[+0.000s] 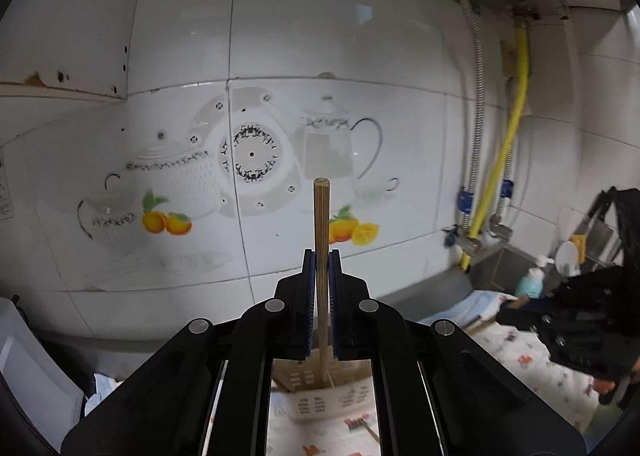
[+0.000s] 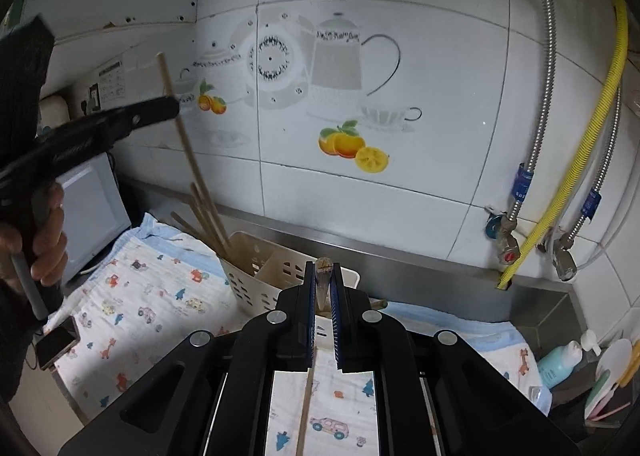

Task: Organize utensils
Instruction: 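Lift the held chopsticks with both tools toward the cream holder, then lower both held chopsticks upright into the cream holder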

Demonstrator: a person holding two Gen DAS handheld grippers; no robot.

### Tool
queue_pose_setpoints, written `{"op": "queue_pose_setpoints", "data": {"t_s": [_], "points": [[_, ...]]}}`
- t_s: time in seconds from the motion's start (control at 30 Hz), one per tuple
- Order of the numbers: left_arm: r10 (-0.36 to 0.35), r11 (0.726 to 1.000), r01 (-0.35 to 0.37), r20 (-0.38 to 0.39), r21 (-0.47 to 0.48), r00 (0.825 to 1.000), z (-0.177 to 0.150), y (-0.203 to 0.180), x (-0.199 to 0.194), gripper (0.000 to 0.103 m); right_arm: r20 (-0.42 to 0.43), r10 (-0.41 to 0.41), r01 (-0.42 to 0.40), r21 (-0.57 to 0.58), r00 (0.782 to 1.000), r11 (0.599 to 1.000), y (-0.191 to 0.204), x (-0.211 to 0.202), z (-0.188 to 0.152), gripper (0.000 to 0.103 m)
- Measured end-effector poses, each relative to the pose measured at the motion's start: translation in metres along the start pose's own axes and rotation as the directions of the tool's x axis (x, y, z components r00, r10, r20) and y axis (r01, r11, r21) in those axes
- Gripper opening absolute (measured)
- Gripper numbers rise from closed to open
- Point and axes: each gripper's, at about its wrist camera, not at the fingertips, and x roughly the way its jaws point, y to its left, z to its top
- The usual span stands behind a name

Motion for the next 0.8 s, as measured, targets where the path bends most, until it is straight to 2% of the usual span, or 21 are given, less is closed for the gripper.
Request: {"op": "queue_pose_setpoints", "data": {"t_s": [0.13,0.33,0.5,0.8], "points": [[0.042,0.999,-0.042,-0.027,-0.011,0.999,-0.010,0.006,0.025,0.005,-0.008,0.011,-0.011,0.008,1.000,1.000,-0.001,0.013,-0.004,0.007],[0.035,0.998,-0.041,-0.103,-0.055,0.994,-0.032,0.017,0.054,0.005,-0.029,0.019,-0.018,0.019,0.999,1.000,-0.005,0.029,-0.010,0.007],[0.023,0.998,-0.031,-0.137,-0.056,0.990,-0.044,0.019,0.065,0.006,-0.036,0.021,-0.020,0.031,0.999,0.999,-0.006,0.036,-0.014,0.007],[0.022,0.997,-0.033,-0.153,-0.066,0.988,-0.047,0.020,0.070,0.008,-0.051,0.034,-0.032,0.037,0.998,0.999,-0.001,0.054,-0.017,0.008]]}}
